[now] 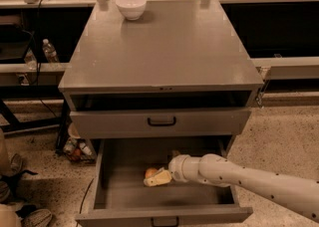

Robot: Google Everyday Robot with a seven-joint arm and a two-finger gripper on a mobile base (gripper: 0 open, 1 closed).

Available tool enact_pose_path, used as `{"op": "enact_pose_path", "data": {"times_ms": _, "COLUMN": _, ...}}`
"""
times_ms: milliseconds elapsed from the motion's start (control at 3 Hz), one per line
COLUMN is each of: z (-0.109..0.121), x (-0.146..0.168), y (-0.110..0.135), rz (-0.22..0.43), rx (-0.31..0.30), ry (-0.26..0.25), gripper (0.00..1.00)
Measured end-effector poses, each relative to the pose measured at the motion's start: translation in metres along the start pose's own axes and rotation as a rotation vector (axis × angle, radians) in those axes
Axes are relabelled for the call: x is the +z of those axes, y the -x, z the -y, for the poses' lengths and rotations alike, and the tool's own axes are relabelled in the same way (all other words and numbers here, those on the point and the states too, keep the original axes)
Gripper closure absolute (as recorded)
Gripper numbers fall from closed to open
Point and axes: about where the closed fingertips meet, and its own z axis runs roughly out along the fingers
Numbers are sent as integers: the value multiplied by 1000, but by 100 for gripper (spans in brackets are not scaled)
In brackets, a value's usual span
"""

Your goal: Place orange into middle drawer

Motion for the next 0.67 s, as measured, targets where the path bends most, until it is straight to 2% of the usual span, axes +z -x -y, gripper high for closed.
{"op": "enact_pose_path", "data": {"times_ms": 333, "z": 26, "x": -38, "y": -5, "rz": 34, "rx": 56, "ry": -80, "gripper": 0}}
{"op": "enact_pose_path", "data": {"times_ms": 667, "z": 29, "x": -43, "y": -8, "rz": 36, "rx": 63, "ry": -89, "gripper": 0}}
